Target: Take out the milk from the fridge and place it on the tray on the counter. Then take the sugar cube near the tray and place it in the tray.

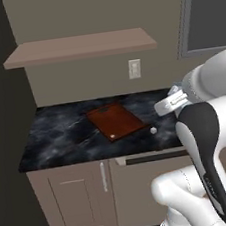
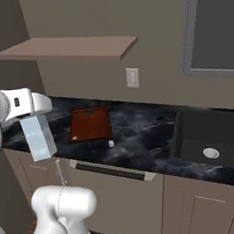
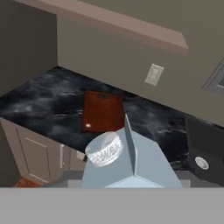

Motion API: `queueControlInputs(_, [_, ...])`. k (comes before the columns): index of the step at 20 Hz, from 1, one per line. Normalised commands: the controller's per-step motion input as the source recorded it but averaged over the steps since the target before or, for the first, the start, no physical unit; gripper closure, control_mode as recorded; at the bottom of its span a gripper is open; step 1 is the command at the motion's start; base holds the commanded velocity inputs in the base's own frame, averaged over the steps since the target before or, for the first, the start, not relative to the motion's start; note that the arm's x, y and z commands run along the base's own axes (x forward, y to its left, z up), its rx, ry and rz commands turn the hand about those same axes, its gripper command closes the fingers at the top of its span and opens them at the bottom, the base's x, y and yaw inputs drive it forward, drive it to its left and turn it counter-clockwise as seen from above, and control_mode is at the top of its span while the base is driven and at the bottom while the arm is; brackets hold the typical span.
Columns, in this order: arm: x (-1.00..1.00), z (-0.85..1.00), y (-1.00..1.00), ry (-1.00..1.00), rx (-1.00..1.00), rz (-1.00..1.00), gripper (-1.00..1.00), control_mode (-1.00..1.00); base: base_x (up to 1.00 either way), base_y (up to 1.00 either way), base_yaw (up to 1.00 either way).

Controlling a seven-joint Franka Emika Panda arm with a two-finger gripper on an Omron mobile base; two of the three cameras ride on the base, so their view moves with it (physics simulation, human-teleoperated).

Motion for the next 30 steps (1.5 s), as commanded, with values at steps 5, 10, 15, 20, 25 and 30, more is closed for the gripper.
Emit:
queueControlInputs(5, [0.00,0.00,0.00,0.00,0.00,0.00,1.00,1.00,0.00,0.92,-0.21])
queueControlInputs(10, [0.00,0.00,0.00,0.00,0.00,0.00,1.00,1.00,0.09,0.33,-0.22])
queueControlInputs(15, [0.00,0.00,0.00,0.00,0.00,0.00,1.00,1.00,-0.13,-0.59,-0.14])
queueControlInputs(20, [0.00,0.00,0.00,0.00,0.00,0.00,1.00,1.00,-0.03,0.14,-0.05])
queueControlInputs(25, [0.00,0.00,0.00,0.00,0.00,0.00,1.00,1.00,0.36,0.08,0.09])
queueControlInputs(30, [0.00,0.00,0.00,0.00,0.00,0.00,1.00,1.00,0.91,0.13,0.19])
